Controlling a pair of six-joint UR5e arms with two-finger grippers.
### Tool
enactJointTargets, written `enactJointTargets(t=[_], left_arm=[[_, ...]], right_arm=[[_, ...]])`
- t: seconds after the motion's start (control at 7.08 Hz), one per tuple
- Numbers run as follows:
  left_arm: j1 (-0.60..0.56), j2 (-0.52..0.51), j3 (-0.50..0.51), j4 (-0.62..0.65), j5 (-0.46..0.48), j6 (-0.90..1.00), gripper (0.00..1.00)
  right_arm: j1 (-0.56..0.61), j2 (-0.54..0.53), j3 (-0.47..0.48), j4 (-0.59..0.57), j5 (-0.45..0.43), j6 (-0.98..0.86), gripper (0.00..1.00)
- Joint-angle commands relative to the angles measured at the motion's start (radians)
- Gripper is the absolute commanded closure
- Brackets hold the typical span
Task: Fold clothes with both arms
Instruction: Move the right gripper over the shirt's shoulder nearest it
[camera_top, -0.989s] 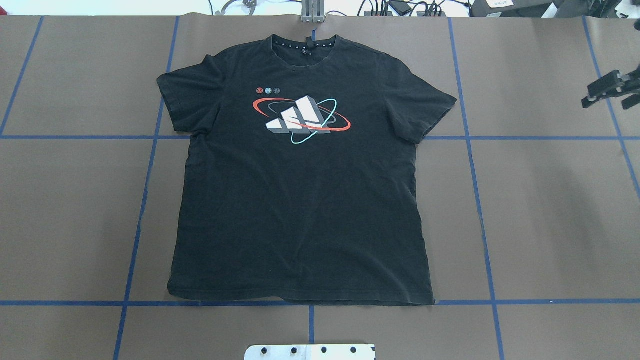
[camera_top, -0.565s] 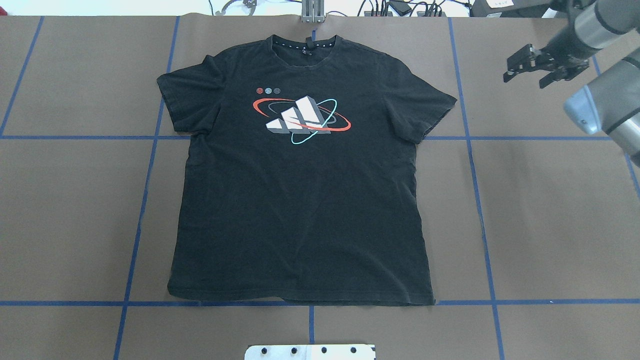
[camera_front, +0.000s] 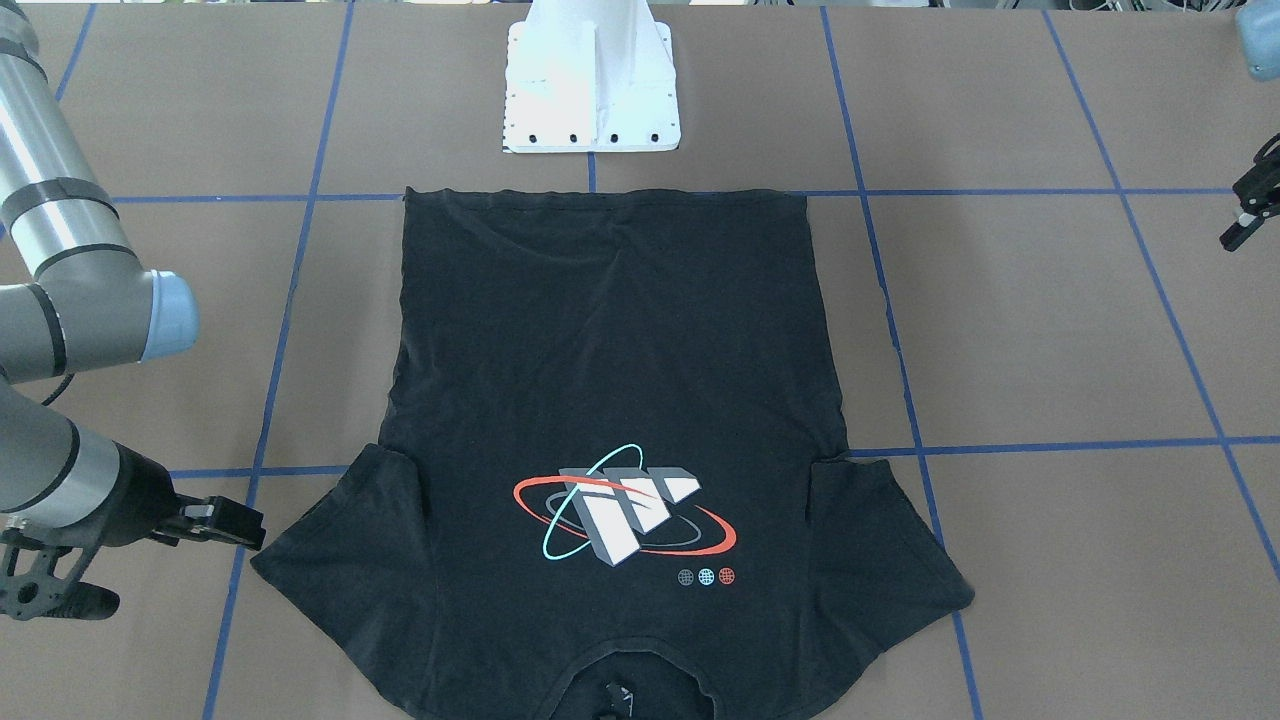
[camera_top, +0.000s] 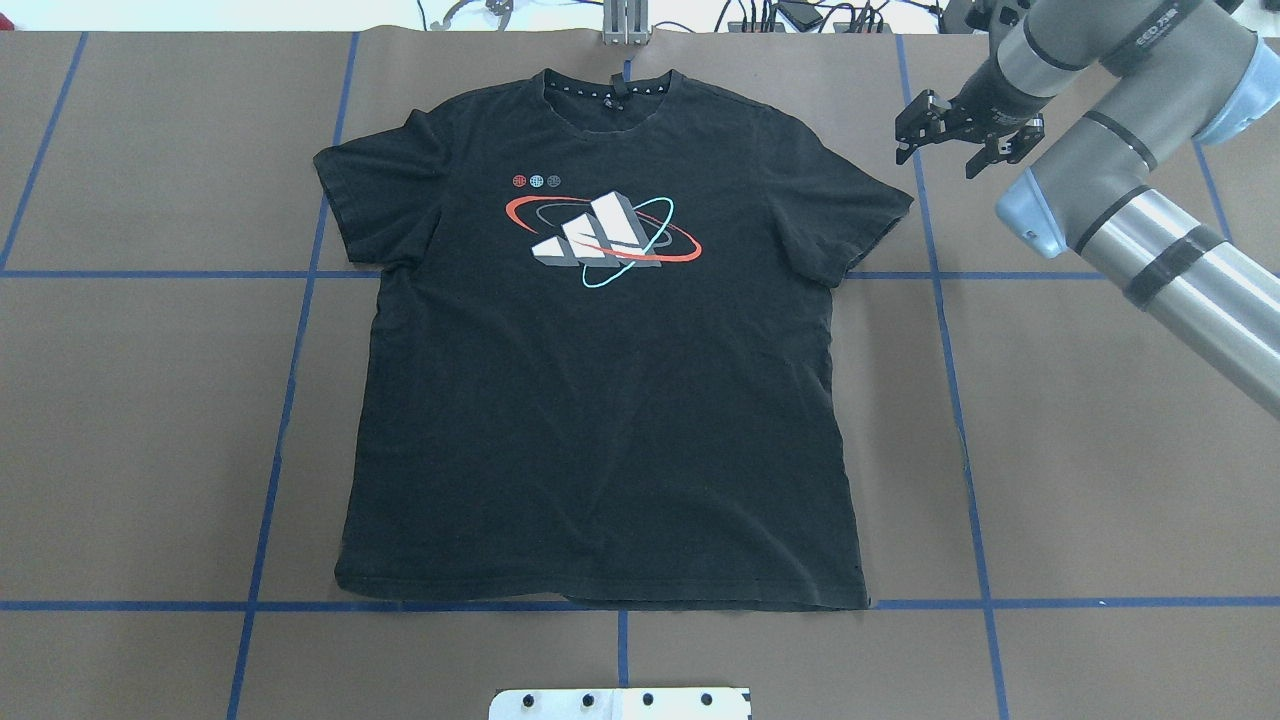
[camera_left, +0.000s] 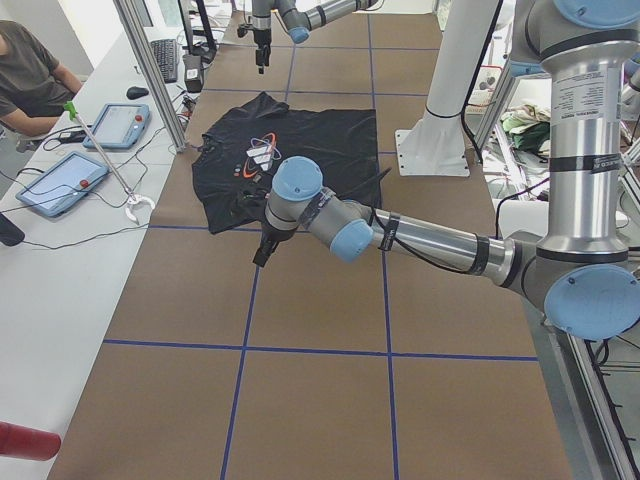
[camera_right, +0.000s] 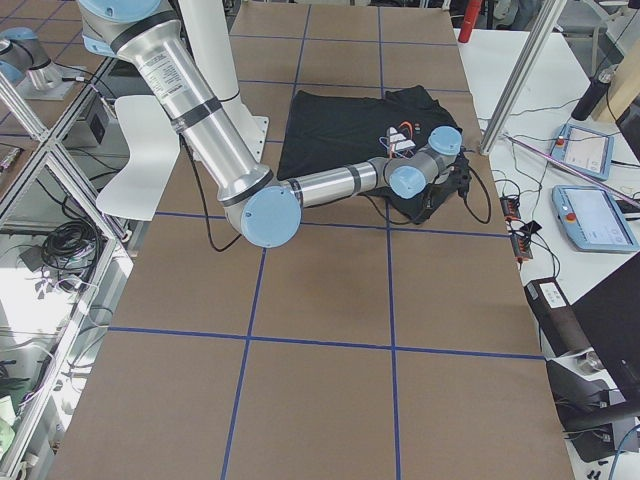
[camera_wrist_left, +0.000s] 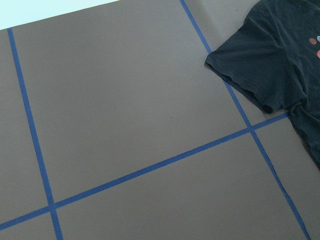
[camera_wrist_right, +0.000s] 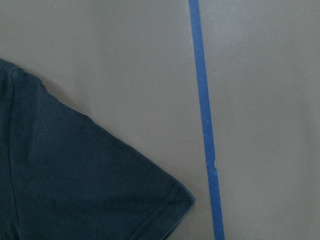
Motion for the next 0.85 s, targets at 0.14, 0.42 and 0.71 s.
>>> enactJointTargets(t=[0.14,0.42,0.71], left_arm=[[0.0,0.0,0.0,0.0,0.005,-0.001,0.0],[0.0,0.0,-0.003,0.001,0.005,-0.001,0.0],[0.0,0.0,0.001,0.001,0.005,-0.001,0.0]], right_arm=[[-0.022,0.044,-0.151,0.106,-0.023,0.002,0.12],[-0.035,0.056,-0.175,0.109,-0.026,0.002,0.15],[-0.044,0.053,-0.177,0.109,-0.031,0.002,0.17]])
